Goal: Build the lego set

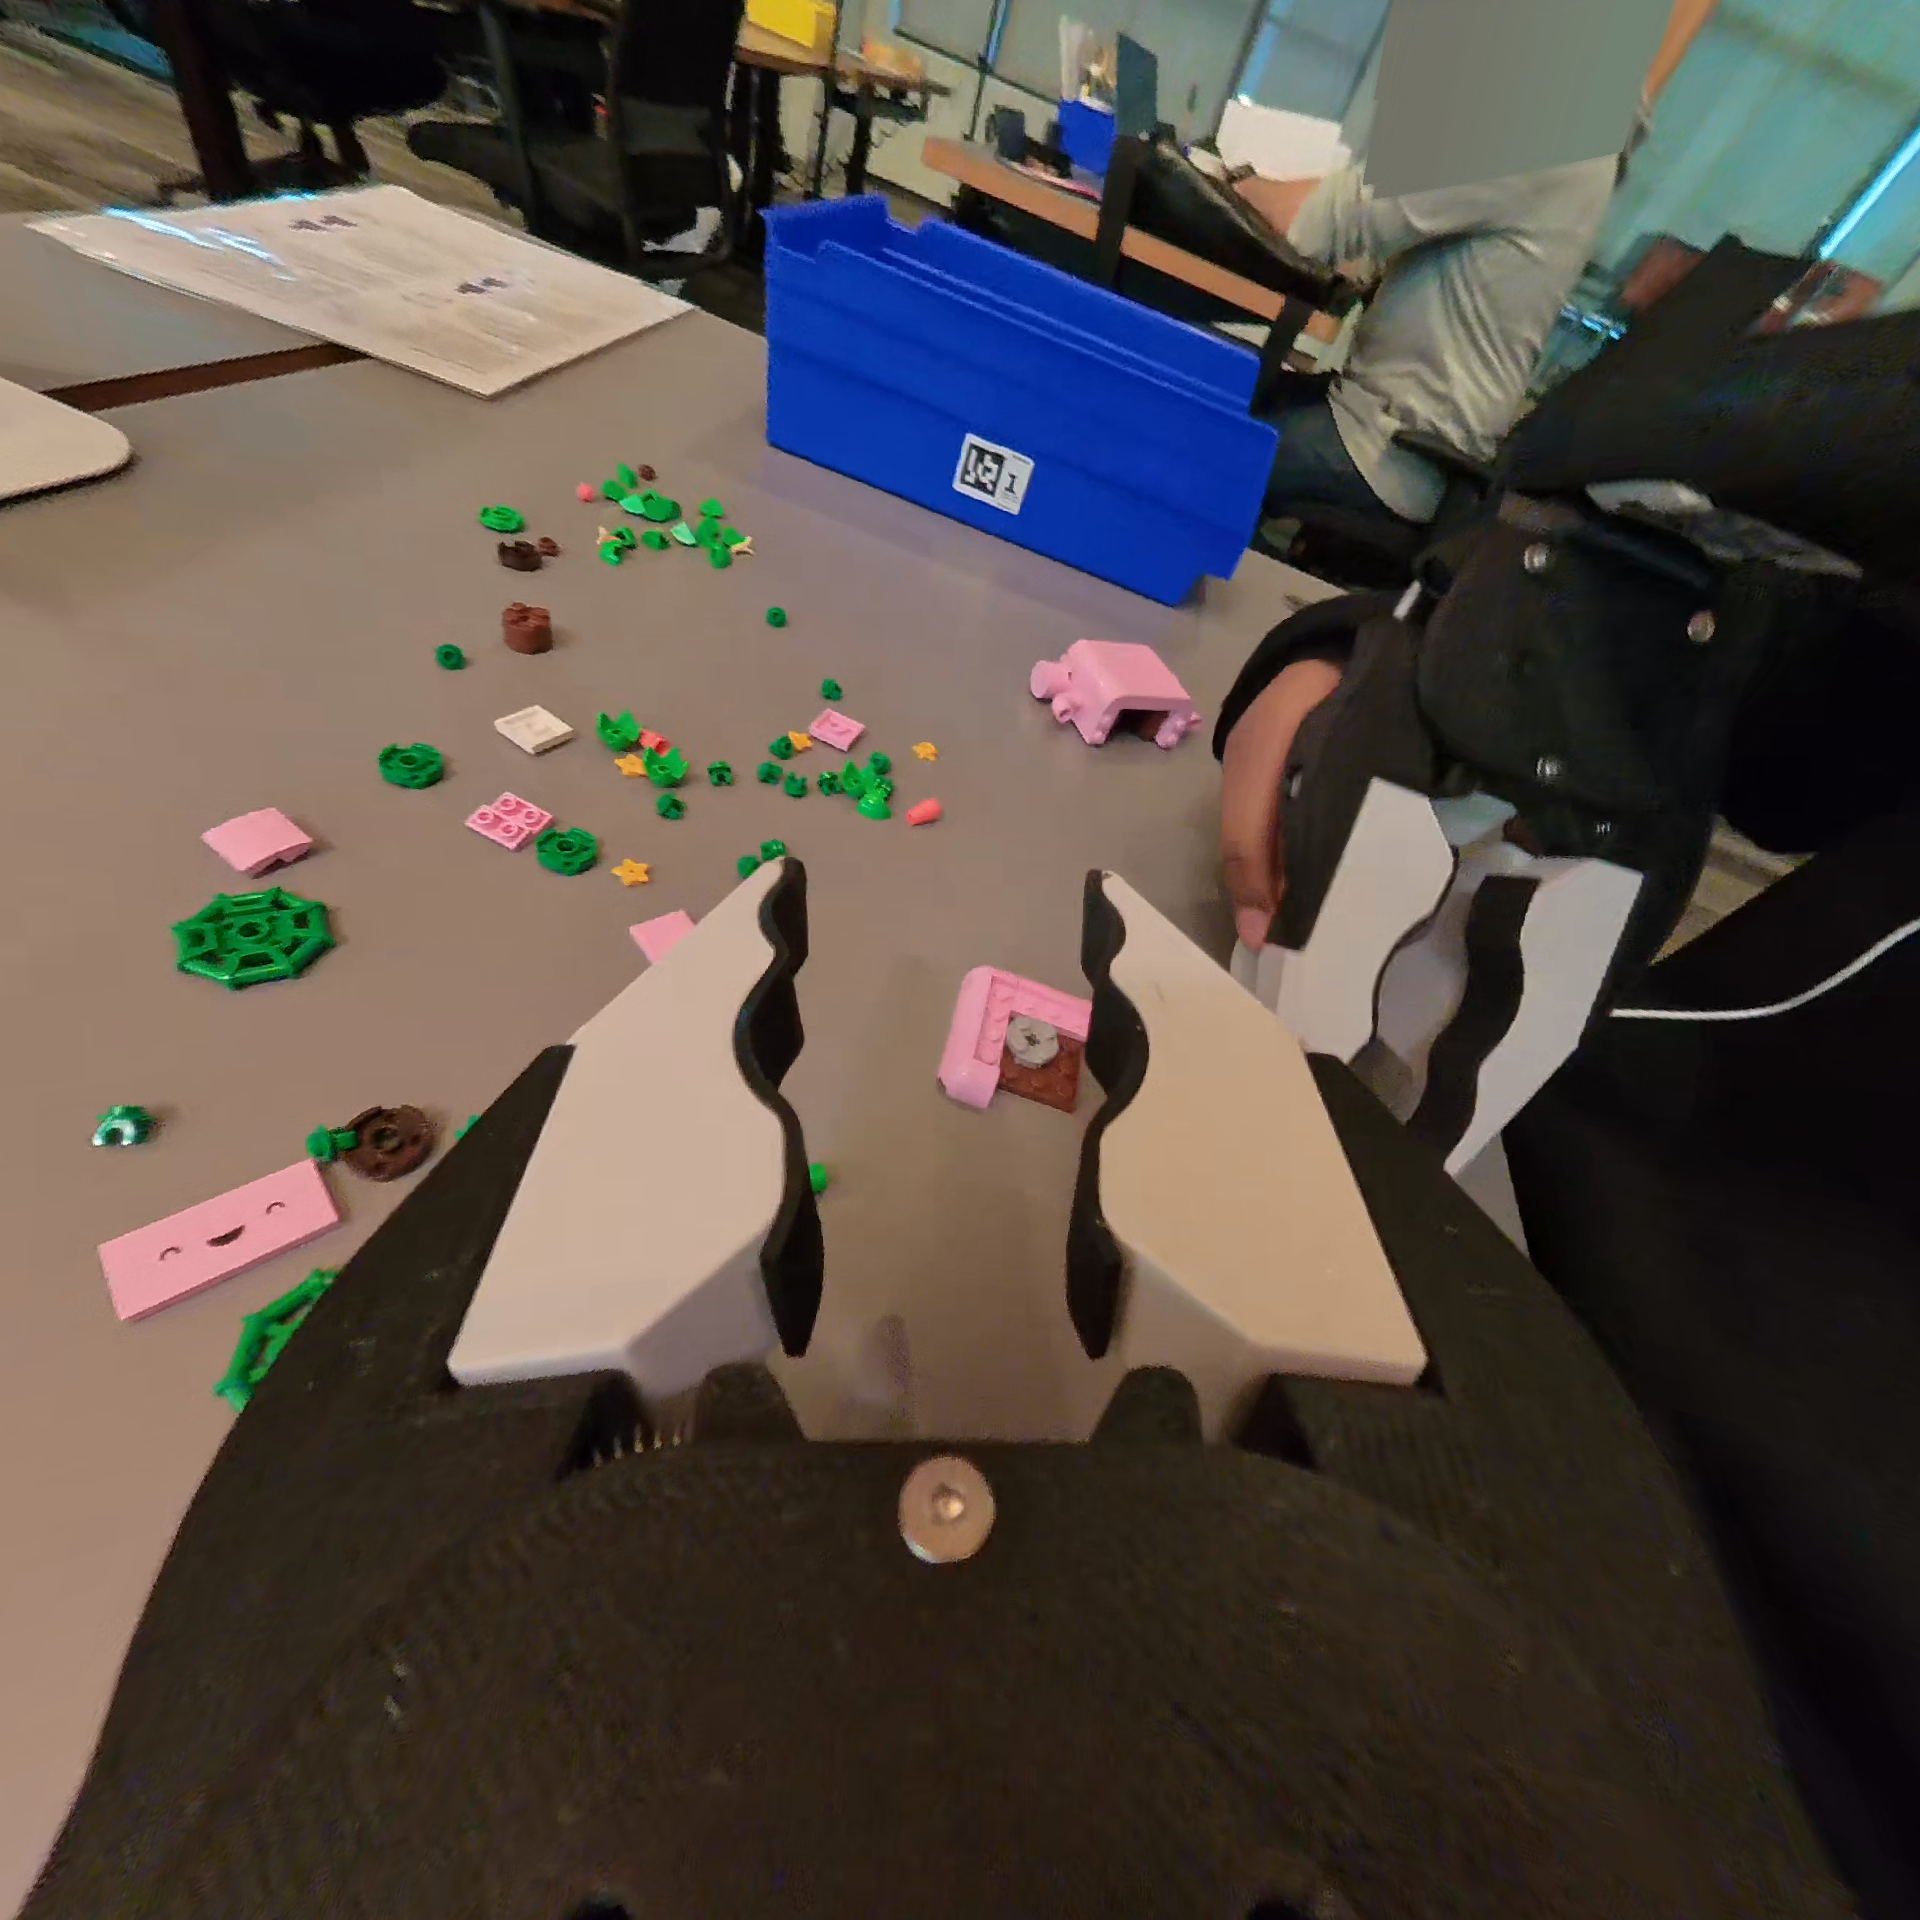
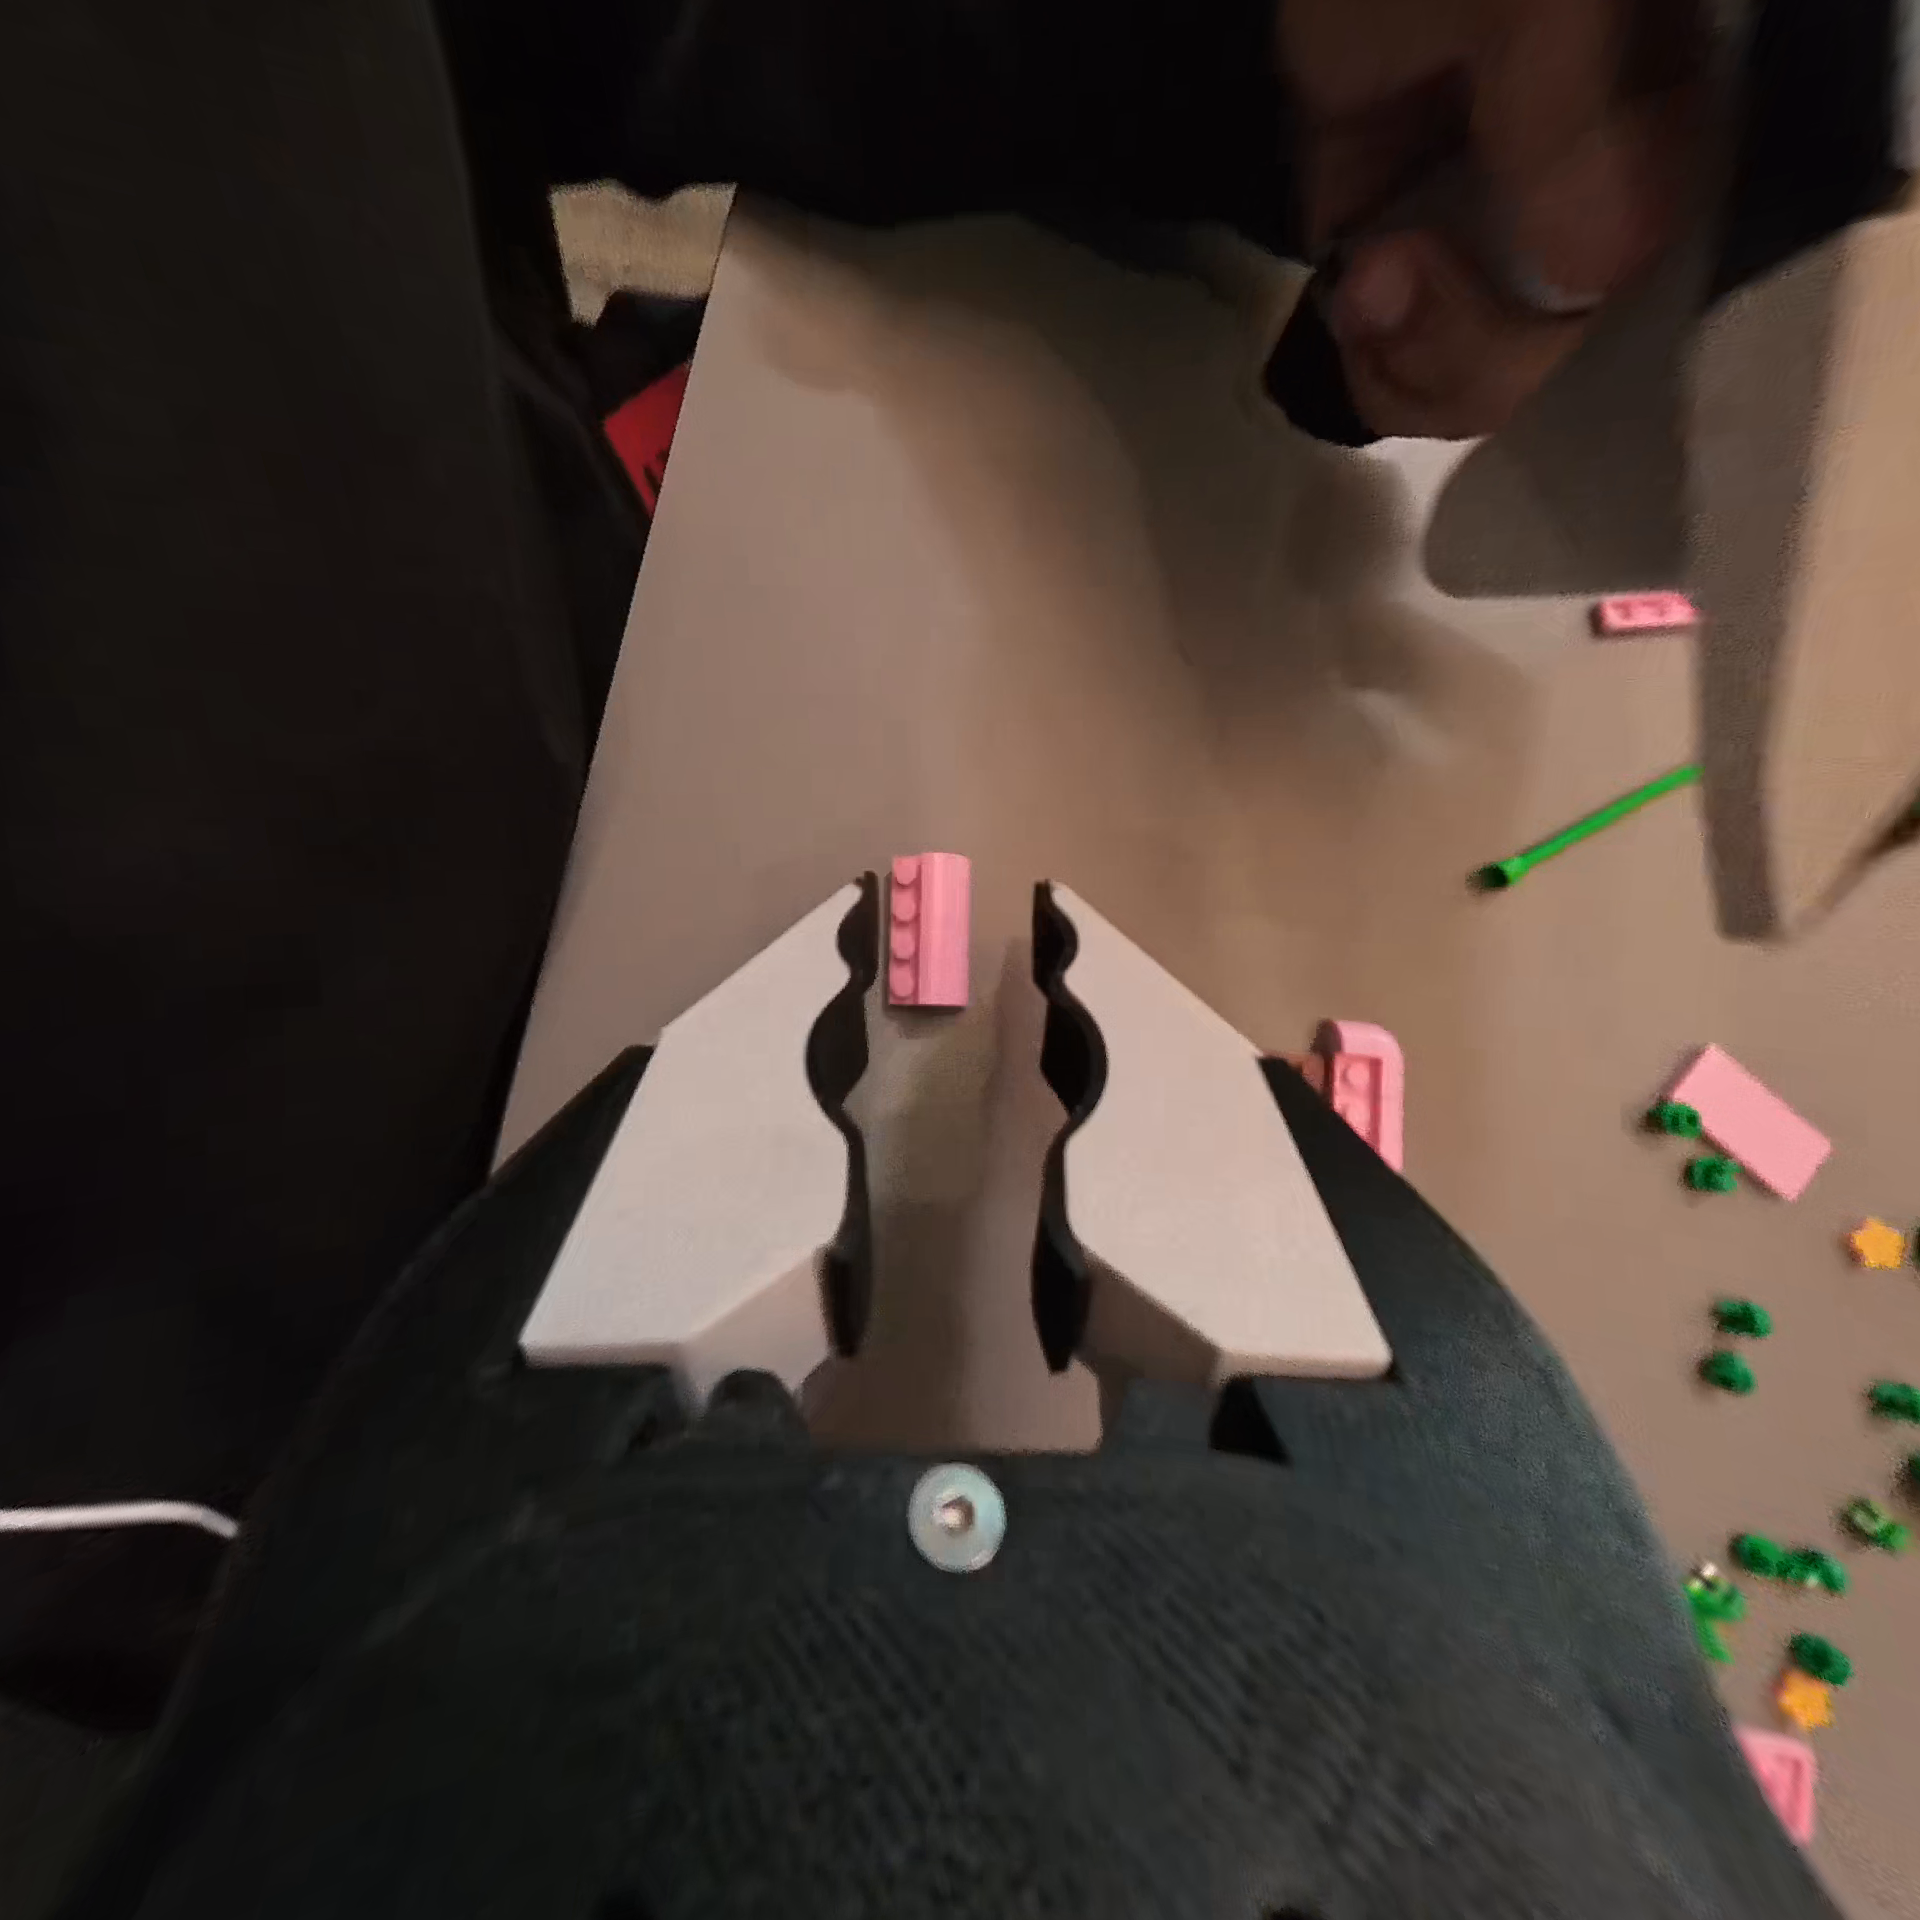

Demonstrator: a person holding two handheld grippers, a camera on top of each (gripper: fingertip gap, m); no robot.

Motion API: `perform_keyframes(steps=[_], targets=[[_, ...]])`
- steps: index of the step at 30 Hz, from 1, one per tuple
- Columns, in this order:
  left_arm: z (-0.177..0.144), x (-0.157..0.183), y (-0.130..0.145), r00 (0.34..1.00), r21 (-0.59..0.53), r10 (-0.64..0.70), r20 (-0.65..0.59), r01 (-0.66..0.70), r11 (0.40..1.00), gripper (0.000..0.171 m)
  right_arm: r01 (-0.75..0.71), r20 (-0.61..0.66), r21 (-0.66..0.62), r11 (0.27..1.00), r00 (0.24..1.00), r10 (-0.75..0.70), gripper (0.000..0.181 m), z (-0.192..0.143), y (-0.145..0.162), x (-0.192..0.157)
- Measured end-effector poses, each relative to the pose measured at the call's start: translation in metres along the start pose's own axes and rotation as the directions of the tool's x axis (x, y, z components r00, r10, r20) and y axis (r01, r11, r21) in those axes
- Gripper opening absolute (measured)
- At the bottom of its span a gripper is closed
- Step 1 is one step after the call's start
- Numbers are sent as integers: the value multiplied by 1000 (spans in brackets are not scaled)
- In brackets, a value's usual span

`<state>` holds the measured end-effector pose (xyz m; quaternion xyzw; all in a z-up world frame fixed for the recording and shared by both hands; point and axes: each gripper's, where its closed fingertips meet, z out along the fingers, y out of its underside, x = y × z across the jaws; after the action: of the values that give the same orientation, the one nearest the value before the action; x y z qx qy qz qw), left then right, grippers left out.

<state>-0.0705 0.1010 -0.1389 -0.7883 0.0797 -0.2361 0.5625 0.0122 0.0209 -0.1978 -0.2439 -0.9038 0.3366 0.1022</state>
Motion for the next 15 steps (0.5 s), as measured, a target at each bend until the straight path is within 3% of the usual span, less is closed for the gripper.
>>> perform_keyframes(steps=[4,9,15], targets=[[4,9,6,999,-34,15,-41,-16,999,50,-82,-85,44,996,993,86,26,-6,4,-4],[10,17,14,997,-73,40,-69,-45,996,50,-25,-164,-41,999,986,18,26,3,23,-5],[12,17,20,996,-100,67,-57,-72,992,50,-68,-290,-79,995,956,42,16,-4,34,32]])
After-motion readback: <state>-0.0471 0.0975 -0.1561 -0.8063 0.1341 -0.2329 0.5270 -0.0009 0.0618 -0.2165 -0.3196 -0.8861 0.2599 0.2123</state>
